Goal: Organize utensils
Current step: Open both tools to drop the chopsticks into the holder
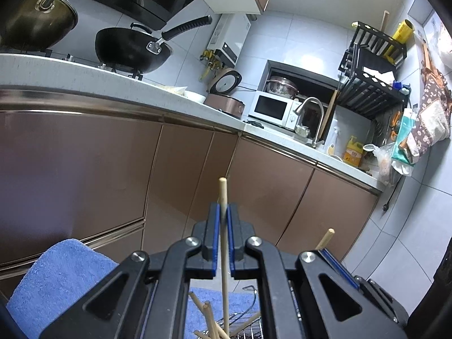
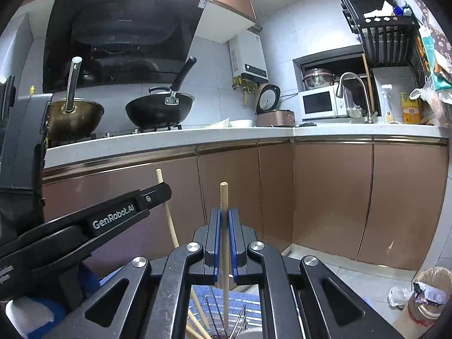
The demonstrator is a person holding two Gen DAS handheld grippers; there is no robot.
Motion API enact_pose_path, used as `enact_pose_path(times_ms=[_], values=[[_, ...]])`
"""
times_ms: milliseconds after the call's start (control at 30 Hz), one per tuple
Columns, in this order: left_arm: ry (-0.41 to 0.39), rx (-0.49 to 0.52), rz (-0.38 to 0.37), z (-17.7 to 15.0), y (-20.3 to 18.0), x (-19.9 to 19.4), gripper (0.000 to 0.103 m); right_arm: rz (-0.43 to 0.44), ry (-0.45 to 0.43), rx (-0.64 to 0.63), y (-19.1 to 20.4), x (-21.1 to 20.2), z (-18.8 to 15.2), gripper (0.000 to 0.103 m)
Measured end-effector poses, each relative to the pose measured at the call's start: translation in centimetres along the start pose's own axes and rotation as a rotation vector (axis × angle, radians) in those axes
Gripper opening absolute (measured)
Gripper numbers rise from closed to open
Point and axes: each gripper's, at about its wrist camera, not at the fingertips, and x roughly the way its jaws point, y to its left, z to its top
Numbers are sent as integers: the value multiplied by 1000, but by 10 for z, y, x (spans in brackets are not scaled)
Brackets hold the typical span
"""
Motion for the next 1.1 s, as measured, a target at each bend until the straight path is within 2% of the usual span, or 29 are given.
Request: enact_pose_path(times_ms=[433, 467, 533, 600, 767, 933, 1100], values=[[36, 9, 14, -12, 5, 3, 8, -20, 53, 17, -8, -11, -7, 8], [36, 9, 14, -12, 6, 1, 9, -27, 55, 20, -9, -12, -7, 12], [37, 5, 14, -11, 7, -2, 20, -37, 56, 25, -9, -15, -7, 17], [35, 1, 14, -10, 9, -6, 25, -43, 54, 31, -10, -19, -7, 20], [28, 6, 22, -5, 12, -24, 32, -67, 54, 36, -9, -36, -3, 25], [31, 41, 82, -3, 10, -51, 44, -86, 50, 48, -4, -60, 3, 35], [53, 109, 136, -7, 5, -81, 49, -109, 50, 49, 5, -91, 7, 43]])
